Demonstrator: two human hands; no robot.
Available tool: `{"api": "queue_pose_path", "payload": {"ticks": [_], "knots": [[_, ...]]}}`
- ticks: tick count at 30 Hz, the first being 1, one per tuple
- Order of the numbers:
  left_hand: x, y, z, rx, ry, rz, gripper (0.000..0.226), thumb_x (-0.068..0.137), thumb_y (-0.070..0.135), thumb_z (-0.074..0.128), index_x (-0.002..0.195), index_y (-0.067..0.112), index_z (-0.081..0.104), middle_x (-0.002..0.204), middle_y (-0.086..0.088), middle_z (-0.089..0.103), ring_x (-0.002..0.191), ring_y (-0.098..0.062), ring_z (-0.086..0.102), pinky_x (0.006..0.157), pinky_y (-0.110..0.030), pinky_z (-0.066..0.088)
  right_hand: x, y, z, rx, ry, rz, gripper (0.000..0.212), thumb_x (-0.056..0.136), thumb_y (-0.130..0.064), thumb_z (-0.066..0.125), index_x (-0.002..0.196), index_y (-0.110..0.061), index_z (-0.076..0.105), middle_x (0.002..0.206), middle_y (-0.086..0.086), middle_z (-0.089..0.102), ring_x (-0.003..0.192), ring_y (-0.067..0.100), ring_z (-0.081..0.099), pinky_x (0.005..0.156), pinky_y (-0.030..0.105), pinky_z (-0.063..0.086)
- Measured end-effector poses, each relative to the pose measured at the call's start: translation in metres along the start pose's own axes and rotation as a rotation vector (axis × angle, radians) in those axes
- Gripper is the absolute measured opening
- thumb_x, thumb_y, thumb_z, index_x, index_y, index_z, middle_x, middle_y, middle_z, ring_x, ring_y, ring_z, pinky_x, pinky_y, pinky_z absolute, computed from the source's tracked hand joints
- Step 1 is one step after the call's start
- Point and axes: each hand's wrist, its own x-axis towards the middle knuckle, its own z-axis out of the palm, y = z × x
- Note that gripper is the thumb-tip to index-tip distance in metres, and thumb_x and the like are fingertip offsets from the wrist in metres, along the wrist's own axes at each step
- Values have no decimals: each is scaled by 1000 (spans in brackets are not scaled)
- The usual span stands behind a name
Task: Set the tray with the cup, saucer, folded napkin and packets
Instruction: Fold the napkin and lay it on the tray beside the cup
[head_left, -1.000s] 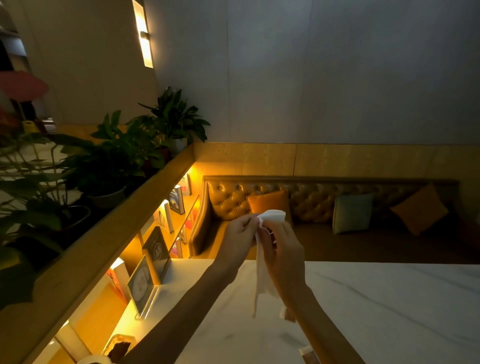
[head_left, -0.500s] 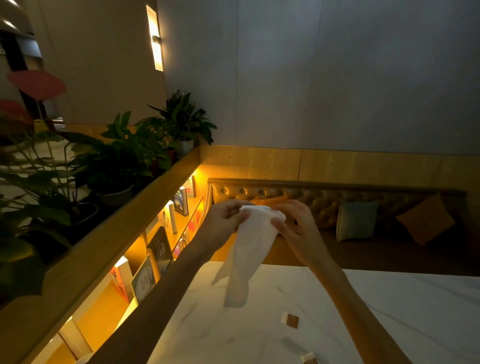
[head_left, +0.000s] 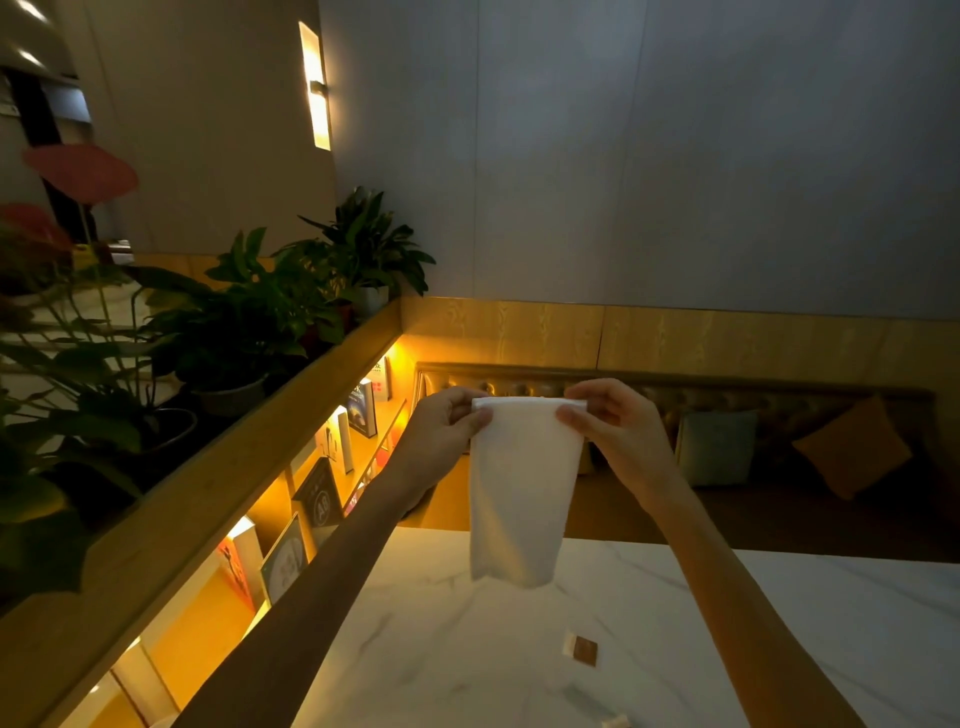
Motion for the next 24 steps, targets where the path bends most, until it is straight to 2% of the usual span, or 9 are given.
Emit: {"api": "queue_pose_path", "payload": {"ticks": [4,6,8,10,12,15,17,20,24], "knots": [[3,-1,5,-51,2,5,18,98,15,53,115,20,56,109,2,62,103,-12,64,80,-27,59,0,6,-4,174,-78,120,33,80,-36,73,111,-32,65,109,-8,68,103,16,67,76,29,60],[2,0,9,-67,-8,6,15,98,16,52,108,26,57,108,1,62,102,-14,65,79,-28,59,-4,14,-2,232,-230,256,31,87,-35,66,116,-25,64,109,-1,70,104,24,68,82,39,60],[4,-3,9,-78,-39,-39,14,97,17,53,102,28,60,106,-2,65,100,-20,67,76,-28,60,-10,19,4,223,-259,334,29,90,-32,62,111,-13,65,105,8,71,101,31,69,88,52,56],[10,-9,6,-321,-69,-133,15,96,24,54,106,18,64,103,-8,69,97,-25,69,77,-32,60,-7,18,8,252,-190,354,34,89,-33,62,110,-6,66,105,18,69,97,39,67,91,58,52],[8,-17,5,-804,-104,-342,41,96,44,48,116,11,63,107,-12,72,102,-29,67,89,-42,55,0,10,11,319,-149,388,43,87,-38,65,112,-3,64,108,25,66,99,46,64,90,57,50],[-11,-51,24,-1070,-245,-546,74,88,69,34,138,17,51,123,-12,65,112,-29,61,90,-47,54,5,13,17,315,-130,492,46,87,-37,66,117,-2,61,114,24,66,100,41,66,92,53,52],[-29,-71,43,-1008,-280,-600,73,85,70,43,139,21,50,126,-8,66,113,-26,64,85,-45,58,2,27,23,240,-108,567,46,87,-35,65,120,-3,59,114,21,66,99,33,67,93,48,54],[-38,-87,54,-664,-276,-496,52,85,47,63,129,20,55,123,-7,68,112,-24,67,87,-41,58,-9,52,14,277,-99,740,55,85,-43,66,128,-10,54,118,15,64,108,32,65,98,50,51],[-38,-93,47,-511,-267,-471,41,93,23,61,131,13,49,121,-9,65,107,-22,69,83,-34,59,-41,90,-2,626,-378,861,57,94,-51,44,135,-12,51,137,22,53,128,40,50,109,53,38]]}}
